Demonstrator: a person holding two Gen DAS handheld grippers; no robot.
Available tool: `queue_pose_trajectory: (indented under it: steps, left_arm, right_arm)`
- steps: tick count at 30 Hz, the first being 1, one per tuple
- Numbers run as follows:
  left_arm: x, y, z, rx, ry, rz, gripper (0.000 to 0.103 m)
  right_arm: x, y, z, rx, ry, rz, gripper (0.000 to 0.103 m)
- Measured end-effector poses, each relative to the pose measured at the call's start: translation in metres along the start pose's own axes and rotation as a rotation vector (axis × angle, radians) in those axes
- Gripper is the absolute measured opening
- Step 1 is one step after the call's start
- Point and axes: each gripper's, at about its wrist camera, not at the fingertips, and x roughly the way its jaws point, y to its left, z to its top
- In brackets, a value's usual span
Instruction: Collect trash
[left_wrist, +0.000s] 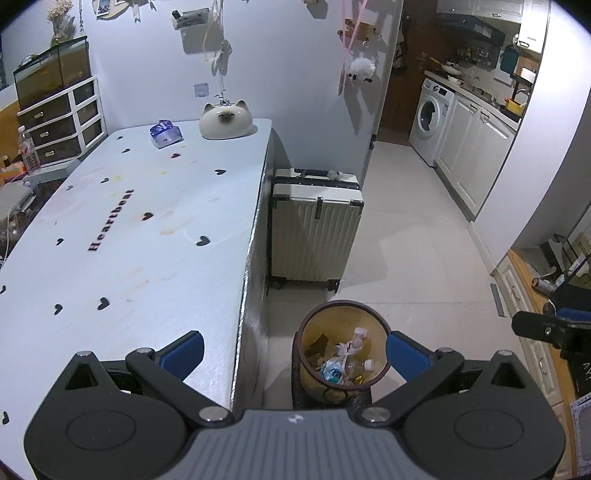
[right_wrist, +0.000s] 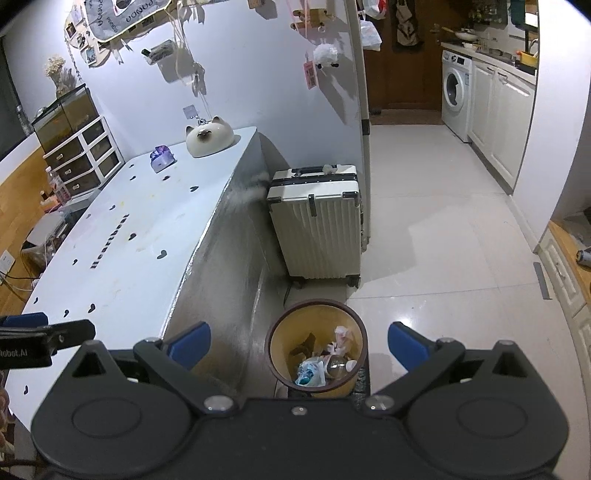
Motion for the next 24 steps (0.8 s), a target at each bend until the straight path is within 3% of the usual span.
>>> queue_pose_trajectory:
  steps: [24]
  left_arm:
    - [-0.039, 0.038, -0.043, 0.025, -0.027, 0.020, 0.103]
  right_arm:
    - [-0.044, 0.054, -0.053, -0.022, -0.052, -0.038, 0.103]
